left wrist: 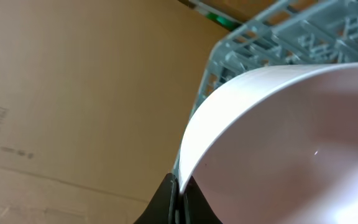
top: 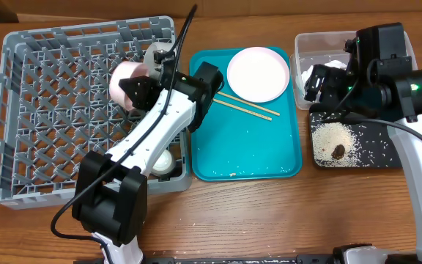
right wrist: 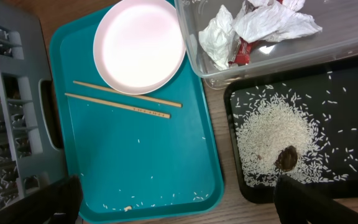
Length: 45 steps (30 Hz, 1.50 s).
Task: Sort waste into correct bins and load items into the dishwasher
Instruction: 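Lift the pink bowl and carry it into the dish rack, then stand the pink bowl upright in a rack slot and release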
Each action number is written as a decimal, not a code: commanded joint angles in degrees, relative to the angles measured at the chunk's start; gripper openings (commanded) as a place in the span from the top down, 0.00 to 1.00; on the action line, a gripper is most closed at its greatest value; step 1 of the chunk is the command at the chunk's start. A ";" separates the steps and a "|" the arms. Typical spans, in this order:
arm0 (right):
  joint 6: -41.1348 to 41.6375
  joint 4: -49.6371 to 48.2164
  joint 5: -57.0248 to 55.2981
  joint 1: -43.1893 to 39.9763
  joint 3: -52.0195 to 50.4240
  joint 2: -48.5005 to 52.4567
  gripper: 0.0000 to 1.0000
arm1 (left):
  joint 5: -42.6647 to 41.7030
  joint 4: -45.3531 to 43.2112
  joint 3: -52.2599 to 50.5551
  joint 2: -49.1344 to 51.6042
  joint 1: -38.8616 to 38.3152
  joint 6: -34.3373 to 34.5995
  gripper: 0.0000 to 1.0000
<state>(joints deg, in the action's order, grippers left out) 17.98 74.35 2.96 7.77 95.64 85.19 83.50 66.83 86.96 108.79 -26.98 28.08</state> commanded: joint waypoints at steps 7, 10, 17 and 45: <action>-0.37 -0.31 -0.35 0.00 1.09 -0.26 0.00 | 2.45 -2.86 -0.57 2.01 -0.26 -0.81 0.96; -0.35 -0.31 -0.35 0.00 1.09 -0.26 0.00 | 2.47 -2.89 -0.59 4.04 -1.25 -0.66 0.96; -0.35 -0.31 -0.35 0.00 1.09 -0.26 0.00 | 6.08 -2.36 -0.61 7.52 -2.89 -0.81 0.96; -0.35 -0.31 -0.35 0.00 1.09 -0.26 0.00 | 3.65 8.35 -0.68 7.58 -6.84 6.10 0.96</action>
<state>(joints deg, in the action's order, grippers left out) 17.98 74.32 2.96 7.77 95.64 85.19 87.26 73.32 86.59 115.83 -34.37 28.14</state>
